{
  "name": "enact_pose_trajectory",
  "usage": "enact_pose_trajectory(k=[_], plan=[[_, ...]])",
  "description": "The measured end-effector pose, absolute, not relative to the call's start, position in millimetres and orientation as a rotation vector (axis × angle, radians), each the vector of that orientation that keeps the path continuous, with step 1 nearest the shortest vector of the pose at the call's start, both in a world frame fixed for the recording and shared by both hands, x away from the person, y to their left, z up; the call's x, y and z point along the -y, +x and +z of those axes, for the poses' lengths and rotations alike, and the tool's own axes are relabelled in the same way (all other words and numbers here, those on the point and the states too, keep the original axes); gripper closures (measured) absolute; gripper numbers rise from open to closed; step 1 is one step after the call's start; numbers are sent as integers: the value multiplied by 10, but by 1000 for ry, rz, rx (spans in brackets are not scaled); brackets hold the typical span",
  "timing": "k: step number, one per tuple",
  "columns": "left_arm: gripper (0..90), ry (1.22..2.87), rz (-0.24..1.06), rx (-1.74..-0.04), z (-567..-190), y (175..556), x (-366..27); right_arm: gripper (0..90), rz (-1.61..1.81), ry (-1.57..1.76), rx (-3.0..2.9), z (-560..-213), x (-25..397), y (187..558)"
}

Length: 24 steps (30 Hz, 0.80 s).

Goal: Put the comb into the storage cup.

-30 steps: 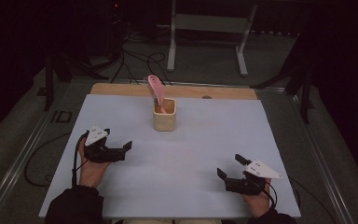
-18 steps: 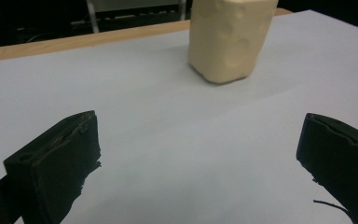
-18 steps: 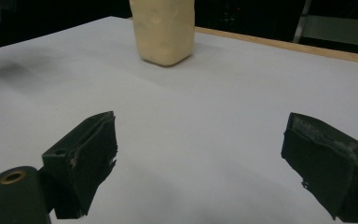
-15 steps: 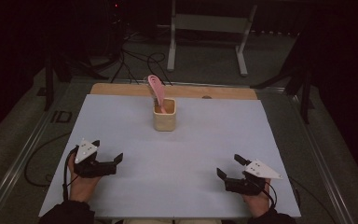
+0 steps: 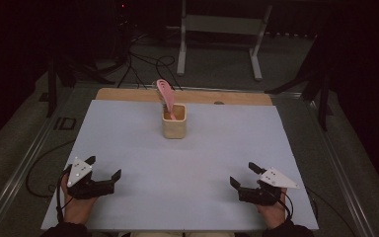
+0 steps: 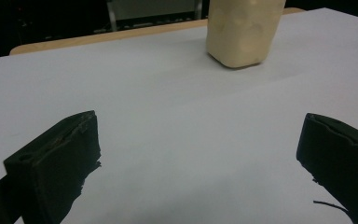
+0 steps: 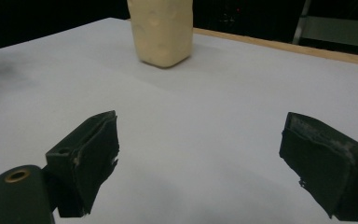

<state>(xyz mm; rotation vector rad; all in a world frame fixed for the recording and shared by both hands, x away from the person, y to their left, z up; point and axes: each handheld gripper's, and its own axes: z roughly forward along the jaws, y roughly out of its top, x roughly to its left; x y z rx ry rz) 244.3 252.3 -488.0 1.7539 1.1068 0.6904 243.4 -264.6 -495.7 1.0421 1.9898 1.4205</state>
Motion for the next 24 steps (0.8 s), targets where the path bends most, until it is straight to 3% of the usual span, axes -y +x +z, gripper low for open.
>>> enact_pose_trajectory(k=[24], plan=[[0, 1773, 744, -1064, -4971, 2339, -2497, 95, 1379, 997, -1997, -4934, 2711, 2541]])
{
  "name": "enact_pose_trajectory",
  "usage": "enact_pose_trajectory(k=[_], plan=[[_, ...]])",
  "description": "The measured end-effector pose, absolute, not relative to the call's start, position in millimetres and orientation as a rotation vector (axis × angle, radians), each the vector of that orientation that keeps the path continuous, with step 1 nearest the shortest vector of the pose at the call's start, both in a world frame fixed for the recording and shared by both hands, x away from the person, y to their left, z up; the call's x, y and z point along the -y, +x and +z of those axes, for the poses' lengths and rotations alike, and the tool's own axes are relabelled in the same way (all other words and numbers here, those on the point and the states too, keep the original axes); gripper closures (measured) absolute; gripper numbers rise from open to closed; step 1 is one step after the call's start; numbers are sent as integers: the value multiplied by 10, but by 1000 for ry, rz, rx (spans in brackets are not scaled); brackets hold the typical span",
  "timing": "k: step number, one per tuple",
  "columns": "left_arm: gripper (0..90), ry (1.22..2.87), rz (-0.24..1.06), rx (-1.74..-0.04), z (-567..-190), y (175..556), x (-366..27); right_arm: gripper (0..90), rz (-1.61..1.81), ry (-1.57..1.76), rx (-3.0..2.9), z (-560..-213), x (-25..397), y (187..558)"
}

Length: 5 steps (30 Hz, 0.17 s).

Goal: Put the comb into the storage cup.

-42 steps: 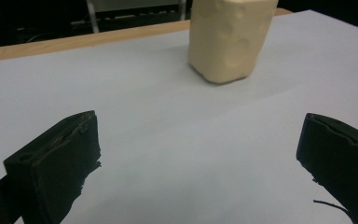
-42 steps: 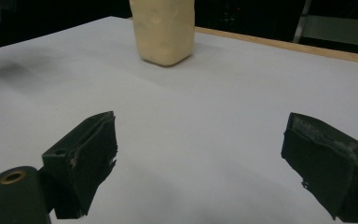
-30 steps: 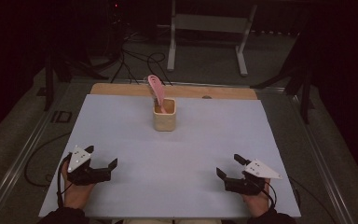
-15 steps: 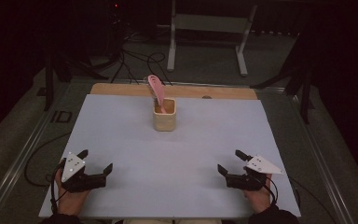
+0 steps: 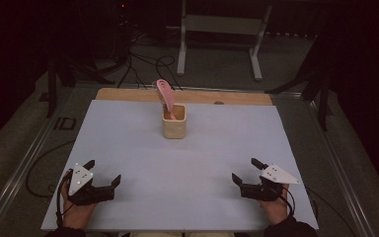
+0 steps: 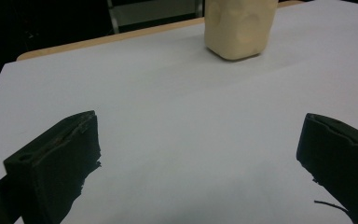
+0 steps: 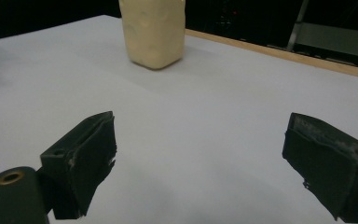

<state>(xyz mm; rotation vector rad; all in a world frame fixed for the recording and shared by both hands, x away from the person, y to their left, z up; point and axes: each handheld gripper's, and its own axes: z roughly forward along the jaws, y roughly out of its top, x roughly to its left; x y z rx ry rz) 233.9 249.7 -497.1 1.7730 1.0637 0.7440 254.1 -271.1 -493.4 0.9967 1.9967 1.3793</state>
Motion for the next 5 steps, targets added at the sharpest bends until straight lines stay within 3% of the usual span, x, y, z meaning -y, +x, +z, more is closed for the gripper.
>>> enact_pose_trajectory(k=[5], plan=[[1, 1772, 750, -1065, -4985, 2353, -2471, 95, 1369, 999, -2000, -4956, 2723, 2550]])
